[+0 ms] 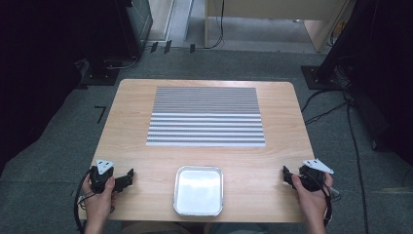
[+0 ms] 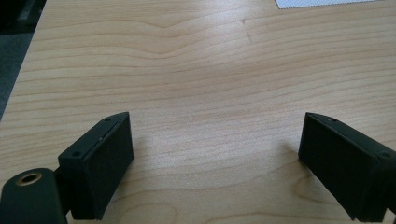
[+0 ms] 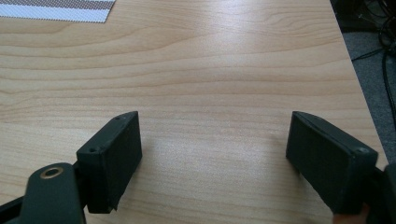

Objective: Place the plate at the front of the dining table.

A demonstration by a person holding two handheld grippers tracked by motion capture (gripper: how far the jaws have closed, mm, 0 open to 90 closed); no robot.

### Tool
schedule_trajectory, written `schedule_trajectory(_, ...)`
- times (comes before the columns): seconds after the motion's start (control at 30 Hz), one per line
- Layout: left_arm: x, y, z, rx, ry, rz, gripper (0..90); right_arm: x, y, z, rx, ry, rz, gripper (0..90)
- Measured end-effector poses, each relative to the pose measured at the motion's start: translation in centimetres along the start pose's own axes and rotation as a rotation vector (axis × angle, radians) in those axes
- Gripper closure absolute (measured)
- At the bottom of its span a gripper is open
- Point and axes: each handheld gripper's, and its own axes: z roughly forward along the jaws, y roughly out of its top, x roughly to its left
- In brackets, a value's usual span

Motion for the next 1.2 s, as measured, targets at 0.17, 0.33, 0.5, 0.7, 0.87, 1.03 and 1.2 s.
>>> schedule_trajectory(0.17, 0.00, -0.02, 0.00, -0.001, -0.001, 0.000, 9.9, 0.03, 0.01, 0.02, 0.003, -0.009, 0.008, 16.8)
schedule_trajectory(0.33, -0.01, 0.01, 0.01, 0.000, 0.000, 0.000, 9.9, 0.30, 0.19, 0.24, 0.003, -0.033, 0.030, 15.6)
schedule_trajectory(0.5, -0.02, 0.04, 0.03, 0.000, 0.001, -0.002, 9.6, 0.23, 0.26, 0.30, 0.004, -0.030, 0.026, 15.5)
schedule_trajectory(0.7, -0.15, 0.19, 0.19, 0.001, 0.010, -0.014, 9.1, 0.19, 0.38, 0.42, 0.006, -0.027, 0.024, 15.2)
schedule_trajectory(0.87, 0.24, 0.21, 0.06, -0.009, -0.018, -0.046, 9.2, 0.18, 0.43, 0.46, 0.005, -0.026, 0.024, 15.2)
schedule_trajectory(1.03, -0.09, 0.46, 0.05, -0.005, 0.019, -0.024, 9.4, 0.00, 0.47, 0.44, -0.005, -0.018, 0.058, 15.3)
schedule_trajectory(1.2, -0.09, 0.84, -0.46, -0.031, 0.010, -0.047, 9.4, -0.16, 0.56, 0.14, -0.013, -0.033, 0.080, 15.2)
